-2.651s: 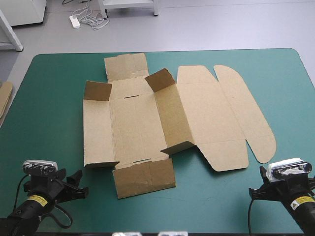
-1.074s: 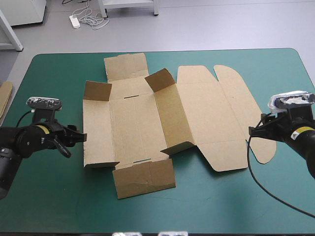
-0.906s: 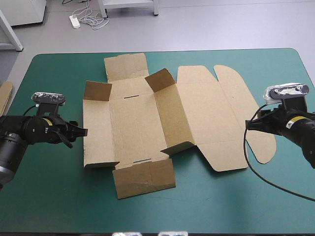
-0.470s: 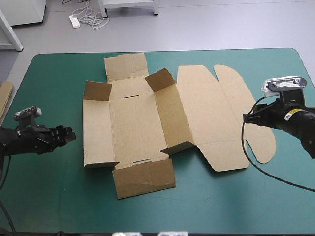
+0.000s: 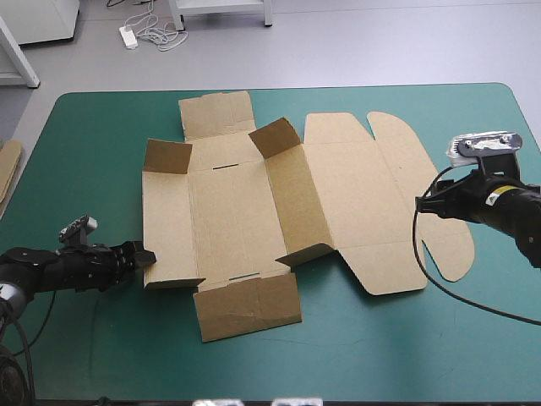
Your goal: Fold the box
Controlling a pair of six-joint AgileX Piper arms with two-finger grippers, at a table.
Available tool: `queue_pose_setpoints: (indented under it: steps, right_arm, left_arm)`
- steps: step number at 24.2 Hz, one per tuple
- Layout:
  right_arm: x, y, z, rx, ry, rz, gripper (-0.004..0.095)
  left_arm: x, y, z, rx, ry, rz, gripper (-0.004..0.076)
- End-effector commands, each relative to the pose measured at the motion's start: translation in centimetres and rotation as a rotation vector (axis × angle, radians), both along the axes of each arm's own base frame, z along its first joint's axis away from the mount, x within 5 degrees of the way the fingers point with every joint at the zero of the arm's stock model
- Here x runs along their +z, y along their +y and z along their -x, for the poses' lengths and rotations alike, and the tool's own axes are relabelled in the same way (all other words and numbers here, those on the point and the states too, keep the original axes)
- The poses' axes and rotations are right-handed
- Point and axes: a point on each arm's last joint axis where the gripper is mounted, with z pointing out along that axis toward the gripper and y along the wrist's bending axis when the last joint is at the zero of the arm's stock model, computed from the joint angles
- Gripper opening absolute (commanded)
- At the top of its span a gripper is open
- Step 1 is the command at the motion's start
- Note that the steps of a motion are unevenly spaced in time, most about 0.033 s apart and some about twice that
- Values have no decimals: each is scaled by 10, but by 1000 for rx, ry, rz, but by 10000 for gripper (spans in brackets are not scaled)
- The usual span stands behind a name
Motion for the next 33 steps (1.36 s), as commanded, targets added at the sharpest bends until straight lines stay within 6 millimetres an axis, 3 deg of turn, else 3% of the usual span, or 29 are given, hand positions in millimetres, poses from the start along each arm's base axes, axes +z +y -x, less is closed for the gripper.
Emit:
queue_pose_setpoints:
  steps: [1,7,12,17,20,21,22,23,27,30,33]
  right_arm:
    - [18,0,1,1,-101,-6,537]
    - [18,0,1,1,-99,-6,537]
    - [18,0,2,2,-93,-6,534]
    - [17,0,2,2,-88,-5,534]
    - [17,0,2,2,-84,-5,520]
    - [17,0,2,3,-82,-5,511]
    - [17,0,2,3,-80,-4,511]
    - [16,0,2,3,-78,-4,500]
    - [16,0,3,3,-70,-4,494]
    - [16,0,3,26,-76,27,493]
    - [17,0,2,41,-86,48,486]
  left_arm:
    - [2,-1,-15,27,-70,113,449]
    - [-6,-6,-30,17,-139,293,447]
    - [-13,-7,-33,10,-132,302,434]
    - [-17,-18,-33,-46,-108,306,372]
    - [-17,-20,-35,-44,-113,305,241]
    - [-16,-20,-36,-55,-118,288,100]
    - [-16,-20,-36,-70,-125,276,36]
    - [-14,-19,-38,-88,-147,261,-9]
    - [-1,-18,-45,-185,-179,238,-9]
    - [23,-14,-51,-435,-191,154,-9]
    - [49,-11,-66,-531,-222,25,-9]
